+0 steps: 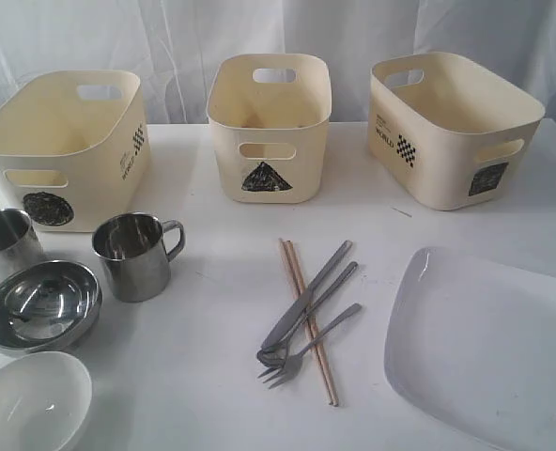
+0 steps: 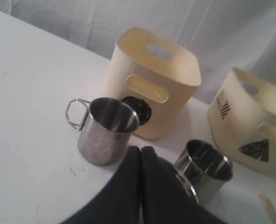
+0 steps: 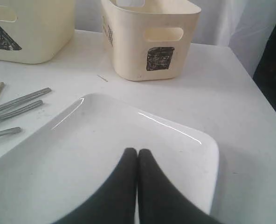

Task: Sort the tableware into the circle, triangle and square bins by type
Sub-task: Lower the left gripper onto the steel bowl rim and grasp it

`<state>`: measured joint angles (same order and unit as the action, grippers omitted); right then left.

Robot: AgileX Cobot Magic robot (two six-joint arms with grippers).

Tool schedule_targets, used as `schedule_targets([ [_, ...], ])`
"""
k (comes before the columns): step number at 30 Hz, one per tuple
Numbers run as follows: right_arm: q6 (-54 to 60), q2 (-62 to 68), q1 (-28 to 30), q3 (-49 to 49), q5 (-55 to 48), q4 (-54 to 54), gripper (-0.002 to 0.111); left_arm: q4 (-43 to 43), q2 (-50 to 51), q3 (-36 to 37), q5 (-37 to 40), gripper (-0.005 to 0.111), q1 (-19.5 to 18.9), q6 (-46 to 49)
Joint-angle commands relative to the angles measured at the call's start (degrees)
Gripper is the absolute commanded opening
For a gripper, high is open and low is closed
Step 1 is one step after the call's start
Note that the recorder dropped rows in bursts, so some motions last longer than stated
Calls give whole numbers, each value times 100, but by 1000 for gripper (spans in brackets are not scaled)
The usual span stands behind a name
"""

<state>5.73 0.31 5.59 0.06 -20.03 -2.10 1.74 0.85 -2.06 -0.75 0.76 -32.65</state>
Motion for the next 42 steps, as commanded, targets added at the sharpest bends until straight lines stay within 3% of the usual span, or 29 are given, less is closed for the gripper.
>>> schedule_targets([
  [1,55,-31,16,-6,4,55,0,-174,-27,32,-1021,0,-7,166],
  [3,55,-31,16,-6,4,55,0,-174,102,-122,-1993,0,-7,202],
  [4,55,-31,16,-6,4,55,0,-125,351,-532,-1710,0,-7,511],
  [5,55,-31,16,-6,4,55,0,-43,662,-910,-1124,0,-7,985],
  [8,55,-31,16,-6,4,55,0,449,2718,-2398,1968,0,-7,2877],
  [10,55,-31,16,-6,4,55,0,406,3560,-2818,2967,0,-7,3014],
  [12,55,-31,16,-6,4,55,0,244,4223,-3110,3379,0,-7,2988],
  [17,55,-31,16,-6,4,55,0,-924,5344,-3238,2470,3,-7,2944],
  [21,41,-31,16,-6,4,55,0,-1893,5923,-3238,1782,27,-7,2968],
  [24,-18,-31,16,-6,4,55,0,-1930,6262,-3238,1500,45,-7,2968],
  [27,-18,-31,16,-6,4,55,0,-1970,6543,-3238,1427,53,-7,2968],
  [42,-18,-31,16,-6,4,55,0,-1736,7789,-3238,867,54,-7,3015],
])
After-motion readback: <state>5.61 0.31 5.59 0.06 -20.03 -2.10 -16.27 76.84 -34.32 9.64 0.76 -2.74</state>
